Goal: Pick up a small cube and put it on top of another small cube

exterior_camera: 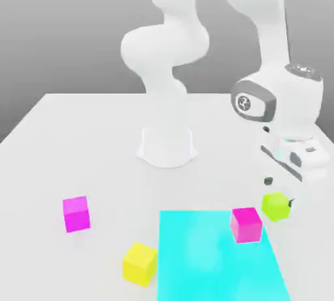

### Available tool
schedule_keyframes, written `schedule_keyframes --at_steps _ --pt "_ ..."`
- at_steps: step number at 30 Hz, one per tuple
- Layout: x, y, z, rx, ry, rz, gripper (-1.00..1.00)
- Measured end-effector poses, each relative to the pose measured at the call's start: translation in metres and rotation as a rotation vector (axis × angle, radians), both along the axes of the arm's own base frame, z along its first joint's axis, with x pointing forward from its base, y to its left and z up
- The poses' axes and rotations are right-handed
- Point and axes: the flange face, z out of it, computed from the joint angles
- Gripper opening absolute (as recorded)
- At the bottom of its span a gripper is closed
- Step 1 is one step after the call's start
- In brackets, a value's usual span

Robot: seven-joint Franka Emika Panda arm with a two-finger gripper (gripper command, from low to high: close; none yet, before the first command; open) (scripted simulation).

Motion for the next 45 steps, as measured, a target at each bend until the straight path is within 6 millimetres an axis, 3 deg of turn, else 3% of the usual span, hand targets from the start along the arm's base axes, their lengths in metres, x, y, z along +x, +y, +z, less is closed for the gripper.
schedule_keyframes --at_steps 1,8,16,18,21,24,26,31,34,36,38,39,45 --pt "0.000 -0.001 -0.008 -0.001 0.000 0.000 -1.00" --pt "-0.001 -0.001 -0.009 -0.002 0.001 0.001 -1.00" --pt "0.007 0.007 0.058 0.017 -0.017 0.006 -1.00" --pt "0.046 -0.017 0.074 0.034 -0.046 -0.071 -1.00" --pt "0.093 -0.075 0.092 0.035 -0.076 -0.183 -1.00" --pt "0.125 -0.156 0.104 0.022 -0.091 -0.325 -1.00" --pt "0.135 -0.206 0.112 0.015 -0.098 -0.401 -1.00" --pt "0.132 -0.327 0.129 0.004 -0.105 -0.580 -1.00" --pt "0.110 -0.403 0.137 0.001 -0.105 -0.705 -1.00" --pt "0.082 -0.445 0.135 0.000 -0.087 -0.788 -1.00" --pt "0.048 -0.459 0.117 -0.001 -0.028 -0.846 -1.00" --pt "0.040 -0.460 0.110 0.008 -0.009 -0.858 -1.00" --pt "0.037 -0.457 0.079 0.067 0.034 -0.864 -1.00"
